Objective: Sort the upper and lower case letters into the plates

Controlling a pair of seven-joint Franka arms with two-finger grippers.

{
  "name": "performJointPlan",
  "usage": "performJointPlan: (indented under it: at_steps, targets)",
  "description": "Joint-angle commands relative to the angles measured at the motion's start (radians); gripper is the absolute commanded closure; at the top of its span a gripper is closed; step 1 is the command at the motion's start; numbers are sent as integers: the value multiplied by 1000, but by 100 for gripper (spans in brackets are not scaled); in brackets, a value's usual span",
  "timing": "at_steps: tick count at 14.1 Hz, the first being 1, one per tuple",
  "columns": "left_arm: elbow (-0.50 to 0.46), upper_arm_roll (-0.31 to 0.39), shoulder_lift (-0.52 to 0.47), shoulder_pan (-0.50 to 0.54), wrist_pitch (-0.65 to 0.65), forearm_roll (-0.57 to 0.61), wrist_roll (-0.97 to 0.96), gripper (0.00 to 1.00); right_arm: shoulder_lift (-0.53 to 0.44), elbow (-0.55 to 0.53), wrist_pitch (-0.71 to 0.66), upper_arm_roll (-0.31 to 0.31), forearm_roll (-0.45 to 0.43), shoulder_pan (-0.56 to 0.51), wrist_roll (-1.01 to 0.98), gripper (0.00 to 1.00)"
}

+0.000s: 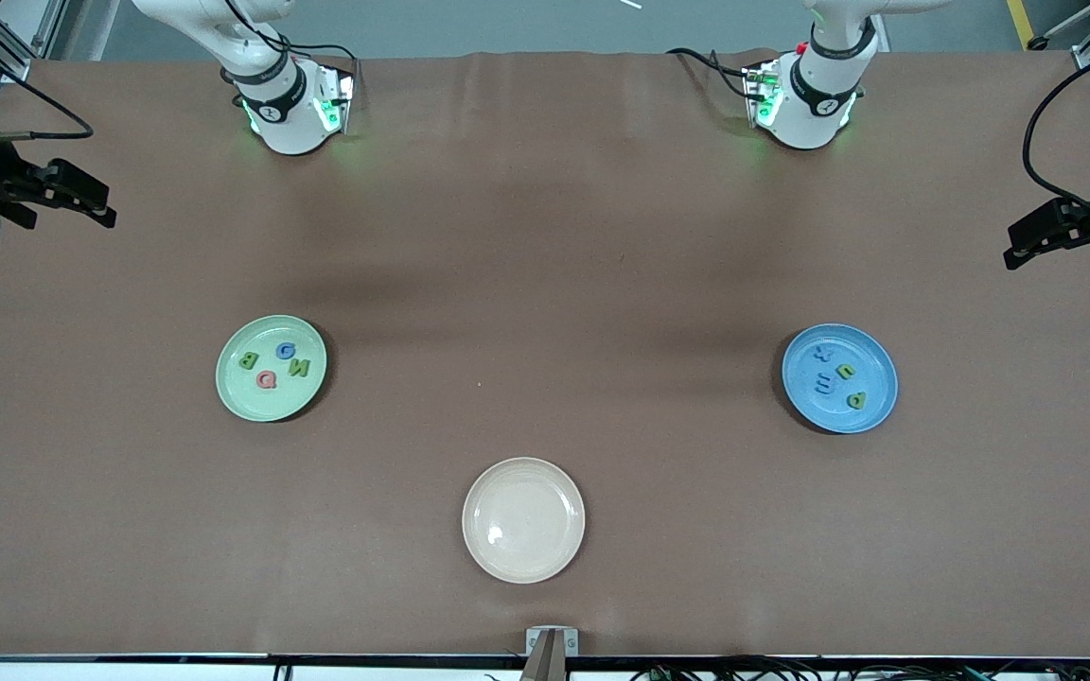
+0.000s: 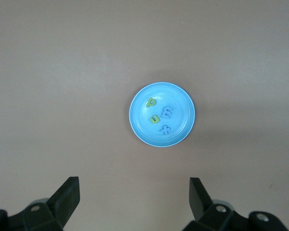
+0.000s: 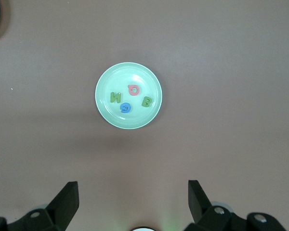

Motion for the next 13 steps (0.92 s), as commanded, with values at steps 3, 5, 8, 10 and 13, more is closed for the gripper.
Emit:
performJointPlan:
  at_steps: [3,5,8,10,13]
  targets:
    - [-20,-12,-36,3,14,-17,-4,0,-28,-21,4,5,-9,-3,18,0]
    - [-7,-12,-34,3,14,-14,2,0,-28,-21,4,5,-9,-3,18,0]
    - [6,-13,-25,3,15,-20,2,0,-28,-21,-3,5,-8,-2,18,0]
    - [23,-13,-16,-2,15,-20,1,0,-28,-21,-3,5,-8,-2,18,0]
    - [25,-12,-16,3,15,-14,-10,0,-28,-21,-3,5,-9,-2,18,0]
